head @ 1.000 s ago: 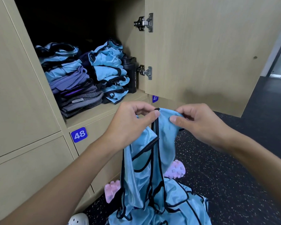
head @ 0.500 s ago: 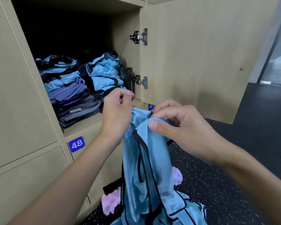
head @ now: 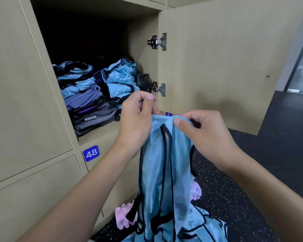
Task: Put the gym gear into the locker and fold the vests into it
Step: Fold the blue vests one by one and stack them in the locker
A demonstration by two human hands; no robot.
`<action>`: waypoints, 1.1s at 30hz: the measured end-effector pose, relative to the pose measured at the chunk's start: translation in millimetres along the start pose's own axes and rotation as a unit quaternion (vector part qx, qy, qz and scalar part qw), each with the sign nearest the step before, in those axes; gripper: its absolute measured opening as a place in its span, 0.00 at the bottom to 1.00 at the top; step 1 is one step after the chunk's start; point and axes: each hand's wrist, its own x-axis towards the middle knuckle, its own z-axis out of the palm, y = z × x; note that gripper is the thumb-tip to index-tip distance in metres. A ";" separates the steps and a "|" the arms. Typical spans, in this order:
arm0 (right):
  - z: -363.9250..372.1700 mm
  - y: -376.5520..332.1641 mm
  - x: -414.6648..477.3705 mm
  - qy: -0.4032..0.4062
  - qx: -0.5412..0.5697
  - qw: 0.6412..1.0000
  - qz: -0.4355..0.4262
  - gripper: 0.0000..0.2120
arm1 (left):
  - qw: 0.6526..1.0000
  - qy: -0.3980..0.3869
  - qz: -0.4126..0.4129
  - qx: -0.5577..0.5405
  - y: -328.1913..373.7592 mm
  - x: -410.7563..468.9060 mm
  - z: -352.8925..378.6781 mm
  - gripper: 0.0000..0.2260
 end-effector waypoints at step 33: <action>-31.9 -13.5 20.0 0.027 0.075 0.996 -0.044 0.09 | 0.994 -0.107 0.015 0.002 19.5 11.1 -20.1 0.08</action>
